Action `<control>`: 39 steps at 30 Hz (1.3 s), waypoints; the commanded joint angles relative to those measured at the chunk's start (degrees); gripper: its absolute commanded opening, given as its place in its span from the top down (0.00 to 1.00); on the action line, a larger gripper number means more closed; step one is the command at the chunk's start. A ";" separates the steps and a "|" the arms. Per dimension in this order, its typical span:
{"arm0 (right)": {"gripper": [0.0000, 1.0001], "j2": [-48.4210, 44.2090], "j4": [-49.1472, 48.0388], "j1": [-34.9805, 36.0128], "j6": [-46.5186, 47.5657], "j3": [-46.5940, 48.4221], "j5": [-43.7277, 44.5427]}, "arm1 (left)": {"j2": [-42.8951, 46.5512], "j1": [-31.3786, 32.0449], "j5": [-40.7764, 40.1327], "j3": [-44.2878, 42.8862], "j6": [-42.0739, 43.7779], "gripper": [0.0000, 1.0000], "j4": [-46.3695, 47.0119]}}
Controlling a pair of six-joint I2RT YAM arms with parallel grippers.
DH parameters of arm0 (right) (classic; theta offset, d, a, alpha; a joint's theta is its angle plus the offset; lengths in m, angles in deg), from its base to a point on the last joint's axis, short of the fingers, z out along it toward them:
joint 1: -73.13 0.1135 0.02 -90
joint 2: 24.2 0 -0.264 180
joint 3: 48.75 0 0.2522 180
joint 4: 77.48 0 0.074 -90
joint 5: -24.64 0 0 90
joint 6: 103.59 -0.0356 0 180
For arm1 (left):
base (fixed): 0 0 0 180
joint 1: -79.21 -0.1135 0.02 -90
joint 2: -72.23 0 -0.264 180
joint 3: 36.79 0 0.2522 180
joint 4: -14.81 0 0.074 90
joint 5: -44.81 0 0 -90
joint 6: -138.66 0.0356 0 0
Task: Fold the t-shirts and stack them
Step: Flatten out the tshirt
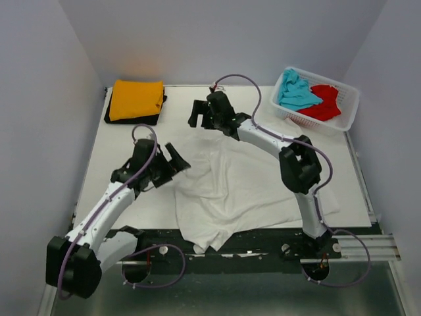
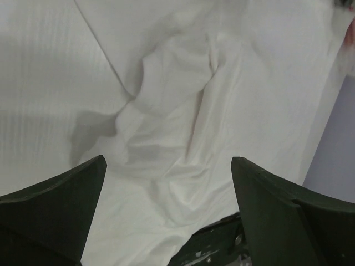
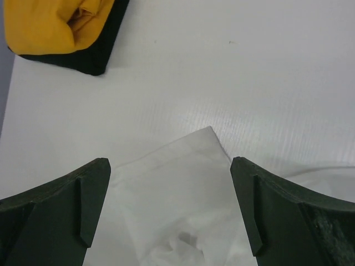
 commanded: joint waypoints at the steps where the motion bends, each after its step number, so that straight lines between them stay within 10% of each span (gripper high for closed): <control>1: 0.00 11.56 9.96 1.15 -1.61 9.76 -8.83 | 8.60 13.49 -4.76 10.78 -2.15 0.01 9.12; 6: 0.00 19.07 10.66 1.13 1.24 15.15 -15.90 | 9.75 24.52 -4.20 17.29 -0.97 0.01 15.17; 17: 0.00 28.99 18.45 -0.94 3.21 23.46 -5.96 | -17.04 24.87 -3.17 15.48 -2.29 0.01 14.04; 24: 0.00 38.12 22.89 -6.89 0.32 38.74 -4.32 | -16.39 24.88 -7.73 15.59 -3.74 0.01 6.67; 39: 0.00 45.99 -2.60 -13.51 -13.27 43.02 -11.90 | -14.44 23.73 -14.81 12.44 -5.13 0.01 -7.31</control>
